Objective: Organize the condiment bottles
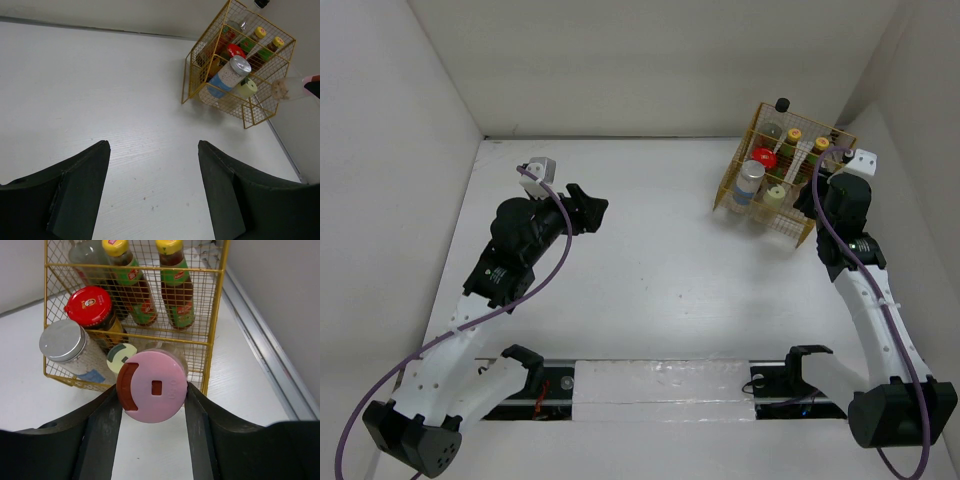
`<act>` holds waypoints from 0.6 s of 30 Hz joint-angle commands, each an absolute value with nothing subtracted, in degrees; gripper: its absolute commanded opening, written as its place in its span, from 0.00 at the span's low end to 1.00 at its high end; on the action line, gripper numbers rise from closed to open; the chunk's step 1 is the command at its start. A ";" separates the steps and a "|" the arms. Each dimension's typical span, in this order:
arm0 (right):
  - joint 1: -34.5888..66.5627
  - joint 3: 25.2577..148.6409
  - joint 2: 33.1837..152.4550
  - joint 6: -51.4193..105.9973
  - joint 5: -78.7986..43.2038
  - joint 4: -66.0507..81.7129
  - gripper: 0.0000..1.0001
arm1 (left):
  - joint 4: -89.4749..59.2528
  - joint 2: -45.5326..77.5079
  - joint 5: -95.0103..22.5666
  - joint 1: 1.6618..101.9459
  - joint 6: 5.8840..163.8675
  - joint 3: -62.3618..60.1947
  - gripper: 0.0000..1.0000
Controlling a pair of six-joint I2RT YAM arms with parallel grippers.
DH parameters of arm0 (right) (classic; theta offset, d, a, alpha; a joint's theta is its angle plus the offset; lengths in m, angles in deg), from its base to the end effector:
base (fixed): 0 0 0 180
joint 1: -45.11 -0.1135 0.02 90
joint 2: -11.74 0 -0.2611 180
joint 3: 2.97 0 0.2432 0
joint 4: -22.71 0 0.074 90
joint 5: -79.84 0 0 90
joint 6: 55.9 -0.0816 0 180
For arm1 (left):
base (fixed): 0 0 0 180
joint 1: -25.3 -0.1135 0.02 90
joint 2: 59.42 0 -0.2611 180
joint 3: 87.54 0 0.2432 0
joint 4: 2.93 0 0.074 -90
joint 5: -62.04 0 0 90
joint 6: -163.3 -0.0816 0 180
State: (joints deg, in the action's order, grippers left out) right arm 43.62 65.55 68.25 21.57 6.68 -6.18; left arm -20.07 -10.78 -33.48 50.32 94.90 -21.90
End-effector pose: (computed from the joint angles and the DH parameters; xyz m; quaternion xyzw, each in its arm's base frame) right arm 0.2599 -0.0169 0.3377 0.1633 0.7825 -0.0448 0.5992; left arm 0.2099 -0.1066 0.3802 0.0551 0.7058 -0.3104 0.6344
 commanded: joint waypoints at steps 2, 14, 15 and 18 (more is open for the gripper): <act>45.03 65.19 70.18 20.22 3.73 -2.91 0.35 | -18.53 -11.78 -33.32 50.27 94.74 -20.61 0.67; 47.84 64.49 80.46 19.07 2.59 1.83 0.35 | -18.53 -11.25 -32.79 50.27 94.74 -20.61 0.67; 48.36 65.19 82.56 19.07 2.59 1.83 0.35 | -18.53 -11.25 -32.79 50.27 94.74 -20.61 0.67; 48.37 65.71 85.30 18.47 1.97 1.83 0.37 | -18.53 -11.25 -33.41 50.27 94.74 -20.61 0.67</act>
